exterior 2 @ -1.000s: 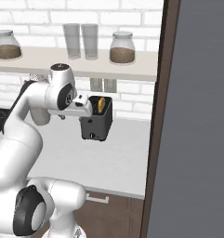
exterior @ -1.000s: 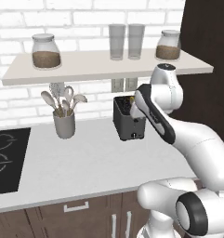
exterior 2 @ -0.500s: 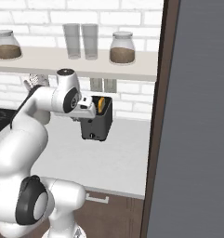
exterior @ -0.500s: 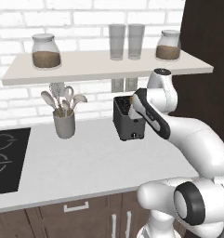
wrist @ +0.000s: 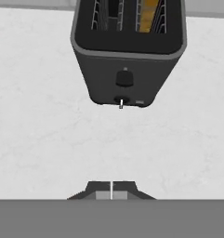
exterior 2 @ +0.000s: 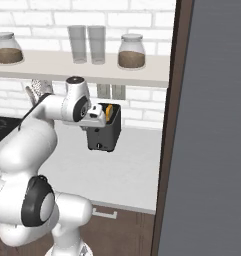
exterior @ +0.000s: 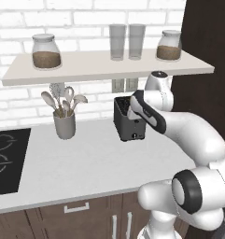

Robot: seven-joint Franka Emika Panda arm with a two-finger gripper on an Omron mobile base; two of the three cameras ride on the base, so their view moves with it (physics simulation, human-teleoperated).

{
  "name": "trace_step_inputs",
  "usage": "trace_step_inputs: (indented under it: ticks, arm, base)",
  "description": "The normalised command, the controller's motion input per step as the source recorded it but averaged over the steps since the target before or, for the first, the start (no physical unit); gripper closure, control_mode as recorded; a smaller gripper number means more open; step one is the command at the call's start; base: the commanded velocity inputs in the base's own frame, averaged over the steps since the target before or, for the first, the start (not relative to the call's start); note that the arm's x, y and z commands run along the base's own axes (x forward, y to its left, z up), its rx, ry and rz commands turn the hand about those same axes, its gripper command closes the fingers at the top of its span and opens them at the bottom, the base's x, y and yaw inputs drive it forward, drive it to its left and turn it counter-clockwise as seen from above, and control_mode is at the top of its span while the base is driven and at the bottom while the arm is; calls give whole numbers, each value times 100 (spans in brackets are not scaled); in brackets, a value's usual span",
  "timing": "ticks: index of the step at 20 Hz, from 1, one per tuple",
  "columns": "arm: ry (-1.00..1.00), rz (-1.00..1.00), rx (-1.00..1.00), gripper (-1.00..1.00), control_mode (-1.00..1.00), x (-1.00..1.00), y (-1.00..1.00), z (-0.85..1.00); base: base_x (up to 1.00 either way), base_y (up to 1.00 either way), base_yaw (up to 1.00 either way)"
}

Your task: Start the toaster. Once the lever pops up, take the bread to the plate on the dining counter.

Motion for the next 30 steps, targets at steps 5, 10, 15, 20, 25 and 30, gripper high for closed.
trace_step_inputs:
  ticks: [5,10,15,20,25,30]
  arm:
    - [0,0,0,100,-100,29,0,-13]
    - [0,0,0,100,-100,31,-1,-12]
    - [0,0,0,100,-100,31,-1,-20]
    - [0,0,0,100,-100,28,-4,-23]
    - [0,0,0,100,-100,27,-5,-13]
    - [0,0,0,100,-100,23,-1,-13]
  base:
    - [0,0,0]
    - [0,0,0]
    - [0,0,0]
    - [0,0,0]
    - [0,0,0]
    - [0,0,0]
